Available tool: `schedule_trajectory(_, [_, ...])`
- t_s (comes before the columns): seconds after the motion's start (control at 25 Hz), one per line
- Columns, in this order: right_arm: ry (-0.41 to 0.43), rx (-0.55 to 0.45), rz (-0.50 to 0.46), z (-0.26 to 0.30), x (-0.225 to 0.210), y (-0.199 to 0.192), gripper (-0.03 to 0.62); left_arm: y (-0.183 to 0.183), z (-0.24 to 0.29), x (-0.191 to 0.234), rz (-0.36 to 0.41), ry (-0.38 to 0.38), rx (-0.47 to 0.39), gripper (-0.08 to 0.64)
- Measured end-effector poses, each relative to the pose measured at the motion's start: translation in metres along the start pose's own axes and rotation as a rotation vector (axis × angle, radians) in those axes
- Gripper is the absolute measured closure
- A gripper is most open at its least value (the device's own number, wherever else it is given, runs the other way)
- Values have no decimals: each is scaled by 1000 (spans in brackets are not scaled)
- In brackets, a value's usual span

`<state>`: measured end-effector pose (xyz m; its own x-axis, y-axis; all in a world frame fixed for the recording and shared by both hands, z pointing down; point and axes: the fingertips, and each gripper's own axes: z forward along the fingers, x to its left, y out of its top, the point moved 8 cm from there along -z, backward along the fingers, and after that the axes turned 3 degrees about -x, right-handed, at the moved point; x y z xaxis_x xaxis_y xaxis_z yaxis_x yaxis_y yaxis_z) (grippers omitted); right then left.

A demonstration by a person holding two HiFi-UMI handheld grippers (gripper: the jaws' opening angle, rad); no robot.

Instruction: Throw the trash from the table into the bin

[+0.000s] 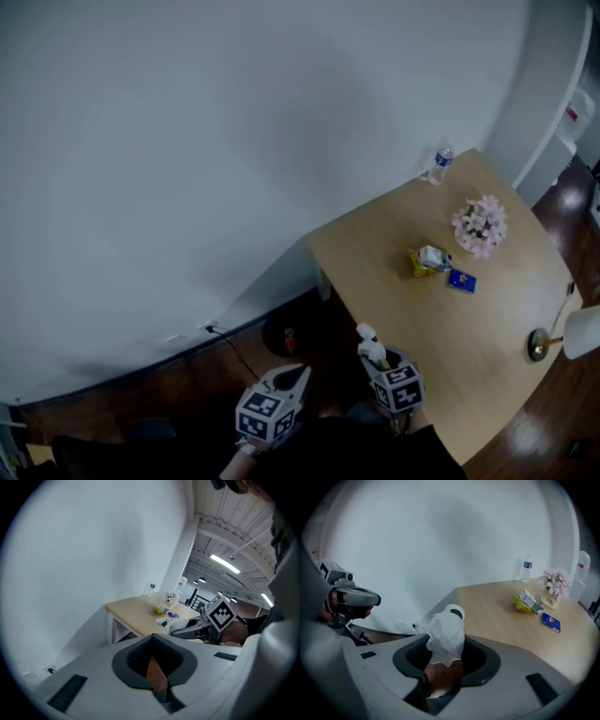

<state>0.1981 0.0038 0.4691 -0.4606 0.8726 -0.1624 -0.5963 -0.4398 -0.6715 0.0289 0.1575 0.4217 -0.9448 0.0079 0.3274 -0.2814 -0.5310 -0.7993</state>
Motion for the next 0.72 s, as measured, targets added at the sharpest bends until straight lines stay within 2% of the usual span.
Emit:
schedule_trajectory(0.28, [89,56,-130,24,75,0,416,-44,-71,39,-101,107,-76,557])
schedule_trajectory(0.48, [125,82,-183,40,126,-2,416,-69,-117,63,-139,156,-111,557])
schedule_trajectory(0.72, [151,133,-231,59,170,-11,416,-92,-150,91,-177,189,-106,557])
